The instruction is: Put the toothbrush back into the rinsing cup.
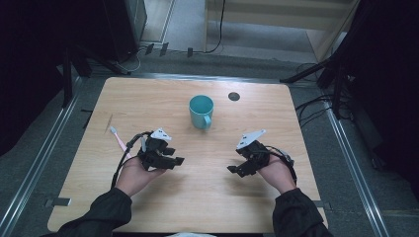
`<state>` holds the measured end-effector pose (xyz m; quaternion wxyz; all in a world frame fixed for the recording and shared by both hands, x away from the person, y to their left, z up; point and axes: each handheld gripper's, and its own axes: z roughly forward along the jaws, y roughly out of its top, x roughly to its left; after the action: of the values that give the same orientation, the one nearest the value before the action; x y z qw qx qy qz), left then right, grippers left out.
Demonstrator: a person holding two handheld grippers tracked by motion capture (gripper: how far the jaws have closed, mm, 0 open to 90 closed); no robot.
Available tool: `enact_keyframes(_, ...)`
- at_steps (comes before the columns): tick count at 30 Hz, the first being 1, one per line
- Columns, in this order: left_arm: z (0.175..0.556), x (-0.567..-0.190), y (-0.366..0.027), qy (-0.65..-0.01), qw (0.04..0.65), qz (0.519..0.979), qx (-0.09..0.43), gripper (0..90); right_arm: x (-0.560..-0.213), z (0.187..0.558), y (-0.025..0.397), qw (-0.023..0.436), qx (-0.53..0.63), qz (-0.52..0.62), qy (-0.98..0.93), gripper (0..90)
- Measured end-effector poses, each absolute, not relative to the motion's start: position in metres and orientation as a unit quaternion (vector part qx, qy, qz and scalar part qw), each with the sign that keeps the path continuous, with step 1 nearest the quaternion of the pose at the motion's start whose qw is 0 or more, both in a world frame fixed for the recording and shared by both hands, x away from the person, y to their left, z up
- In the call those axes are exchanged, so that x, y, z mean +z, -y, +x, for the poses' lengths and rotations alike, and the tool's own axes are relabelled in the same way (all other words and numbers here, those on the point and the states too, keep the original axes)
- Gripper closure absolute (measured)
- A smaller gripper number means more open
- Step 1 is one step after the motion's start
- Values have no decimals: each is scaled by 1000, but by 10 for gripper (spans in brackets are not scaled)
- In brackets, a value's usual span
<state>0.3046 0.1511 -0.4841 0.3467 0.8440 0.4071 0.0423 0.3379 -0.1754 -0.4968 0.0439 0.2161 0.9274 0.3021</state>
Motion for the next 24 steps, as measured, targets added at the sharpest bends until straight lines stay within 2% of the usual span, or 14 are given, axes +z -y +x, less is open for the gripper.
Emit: enact_keyframes(24,313,-480,-170,-443,318,838,27,562,-497,339,177,44,293,216,-930,222)
